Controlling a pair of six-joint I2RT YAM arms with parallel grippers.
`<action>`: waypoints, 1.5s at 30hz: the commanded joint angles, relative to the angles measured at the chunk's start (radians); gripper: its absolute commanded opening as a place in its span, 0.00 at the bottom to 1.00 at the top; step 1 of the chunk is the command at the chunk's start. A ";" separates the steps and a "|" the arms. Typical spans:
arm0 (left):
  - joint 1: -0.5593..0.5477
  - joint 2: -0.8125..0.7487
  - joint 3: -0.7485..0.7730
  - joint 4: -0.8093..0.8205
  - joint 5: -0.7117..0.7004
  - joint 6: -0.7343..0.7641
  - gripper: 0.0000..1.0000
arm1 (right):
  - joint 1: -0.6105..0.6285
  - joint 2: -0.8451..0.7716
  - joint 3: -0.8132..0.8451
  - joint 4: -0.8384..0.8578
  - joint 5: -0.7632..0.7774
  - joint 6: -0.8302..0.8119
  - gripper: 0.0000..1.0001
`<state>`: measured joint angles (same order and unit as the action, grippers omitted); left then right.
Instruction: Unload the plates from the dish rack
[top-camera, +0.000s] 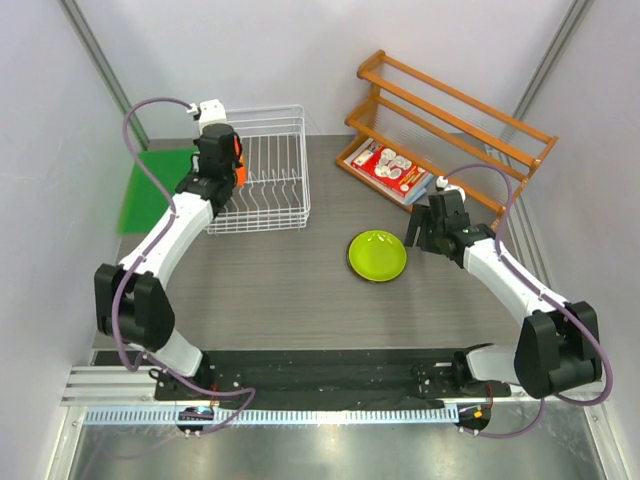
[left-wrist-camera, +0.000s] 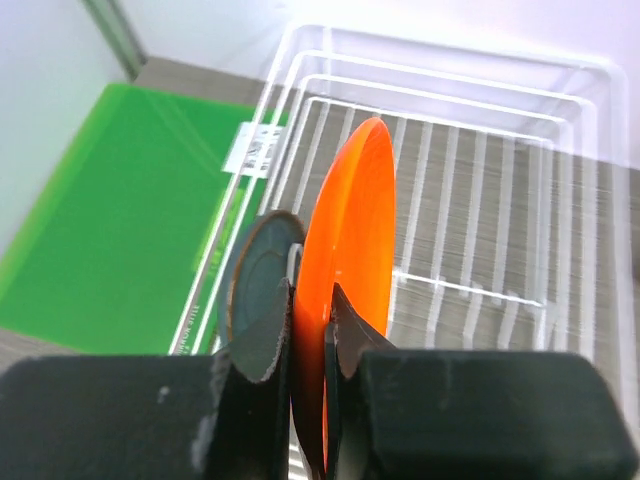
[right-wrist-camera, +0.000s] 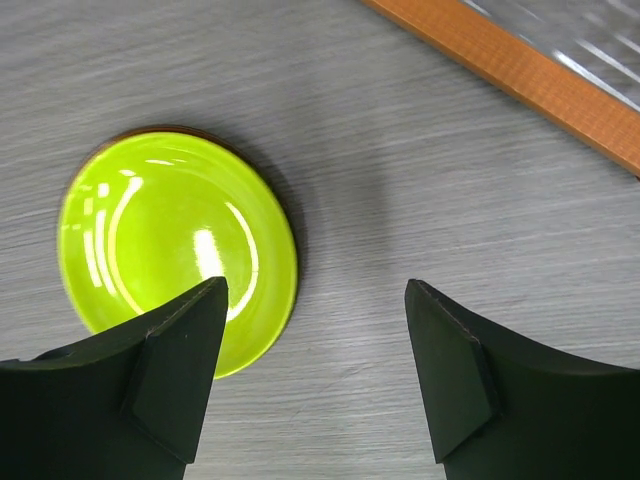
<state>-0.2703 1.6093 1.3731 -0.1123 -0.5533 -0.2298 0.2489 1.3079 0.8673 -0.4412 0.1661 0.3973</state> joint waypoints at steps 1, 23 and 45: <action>-0.029 -0.100 -0.003 -0.079 0.136 -0.064 0.00 | 0.006 -0.081 0.012 0.064 -0.121 -0.014 0.77; -0.168 -0.083 -0.433 0.511 0.967 -0.701 0.00 | 0.020 0.033 -0.076 0.642 -0.700 0.287 0.75; -0.300 -0.135 -0.433 0.285 0.706 -0.486 0.87 | 0.024 -0.051 -0.142 0.451 -0.406 0.173 0.01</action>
<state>-0.5591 1.5604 0.8742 0.3023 0.2897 -0.8803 0.2935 1.3460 0.7361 0.1684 -0.4641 0.6540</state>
